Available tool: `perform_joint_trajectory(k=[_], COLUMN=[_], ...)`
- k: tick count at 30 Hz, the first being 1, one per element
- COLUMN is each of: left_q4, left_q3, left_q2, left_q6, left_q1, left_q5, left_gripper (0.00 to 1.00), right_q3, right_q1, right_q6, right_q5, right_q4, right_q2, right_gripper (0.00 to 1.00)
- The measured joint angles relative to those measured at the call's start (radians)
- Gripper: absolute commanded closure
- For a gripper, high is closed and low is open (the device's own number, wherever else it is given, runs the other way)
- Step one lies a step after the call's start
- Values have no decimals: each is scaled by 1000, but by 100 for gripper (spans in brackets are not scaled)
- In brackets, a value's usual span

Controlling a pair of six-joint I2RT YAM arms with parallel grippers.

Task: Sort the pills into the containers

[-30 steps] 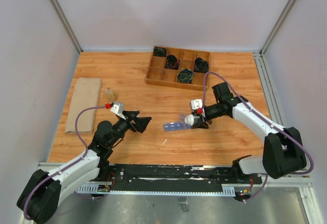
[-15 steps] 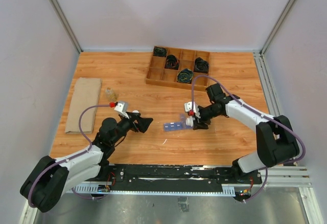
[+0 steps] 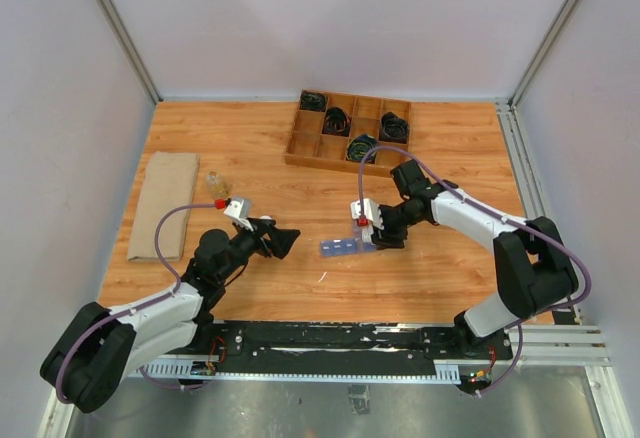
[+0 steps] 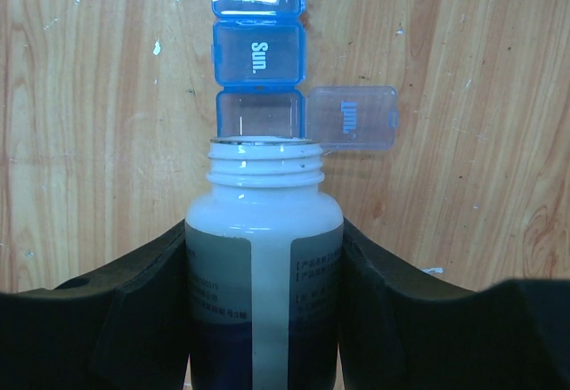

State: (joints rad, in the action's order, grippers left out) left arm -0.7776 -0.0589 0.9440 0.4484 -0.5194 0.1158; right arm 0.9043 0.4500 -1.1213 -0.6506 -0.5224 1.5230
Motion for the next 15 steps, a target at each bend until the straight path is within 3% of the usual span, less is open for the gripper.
perform_joint_trajectory(k=[15], left_q4=[0], left_q3=[-1], left_q2=[3], left_q6=[0], left_q1=[0], left_q5=[1], left_gripper=[5], right_q3=[19], right_q1=[29], right_q6=[0], right_q5=[85], right_q4=[-27], right_q2=[27], right_gripper=[97])
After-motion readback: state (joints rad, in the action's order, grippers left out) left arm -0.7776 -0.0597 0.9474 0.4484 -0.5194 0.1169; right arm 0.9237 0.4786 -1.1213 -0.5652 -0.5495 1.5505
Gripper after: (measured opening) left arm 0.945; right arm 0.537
